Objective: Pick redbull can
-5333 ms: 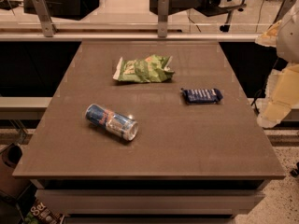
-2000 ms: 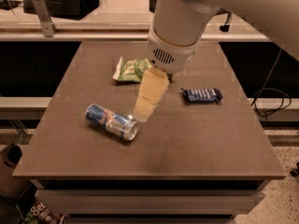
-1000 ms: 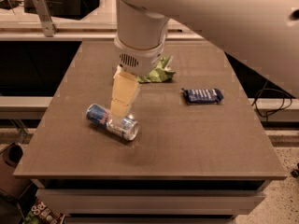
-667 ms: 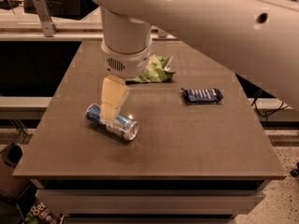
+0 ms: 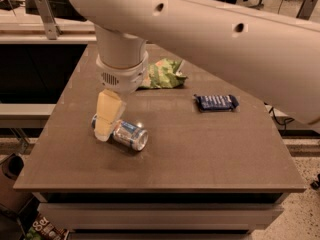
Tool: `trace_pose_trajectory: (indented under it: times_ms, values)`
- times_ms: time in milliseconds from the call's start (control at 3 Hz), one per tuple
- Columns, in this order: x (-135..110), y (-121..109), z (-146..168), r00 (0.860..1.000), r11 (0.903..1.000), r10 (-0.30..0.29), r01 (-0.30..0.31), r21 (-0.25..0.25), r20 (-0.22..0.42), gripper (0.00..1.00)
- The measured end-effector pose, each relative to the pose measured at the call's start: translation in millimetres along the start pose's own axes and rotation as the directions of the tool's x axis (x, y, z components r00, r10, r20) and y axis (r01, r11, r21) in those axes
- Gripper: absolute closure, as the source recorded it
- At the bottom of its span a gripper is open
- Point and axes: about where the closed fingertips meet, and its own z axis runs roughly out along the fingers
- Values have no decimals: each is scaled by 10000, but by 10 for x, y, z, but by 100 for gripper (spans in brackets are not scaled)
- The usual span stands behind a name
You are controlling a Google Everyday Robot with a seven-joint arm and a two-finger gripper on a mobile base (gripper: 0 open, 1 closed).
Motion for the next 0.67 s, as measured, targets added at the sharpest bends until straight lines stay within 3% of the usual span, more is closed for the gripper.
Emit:
trace_pose_trajectory:
  times_ms: [667]
  values:
    - [-69,117,166,9964,9955,843,-848,-428,-122,0]
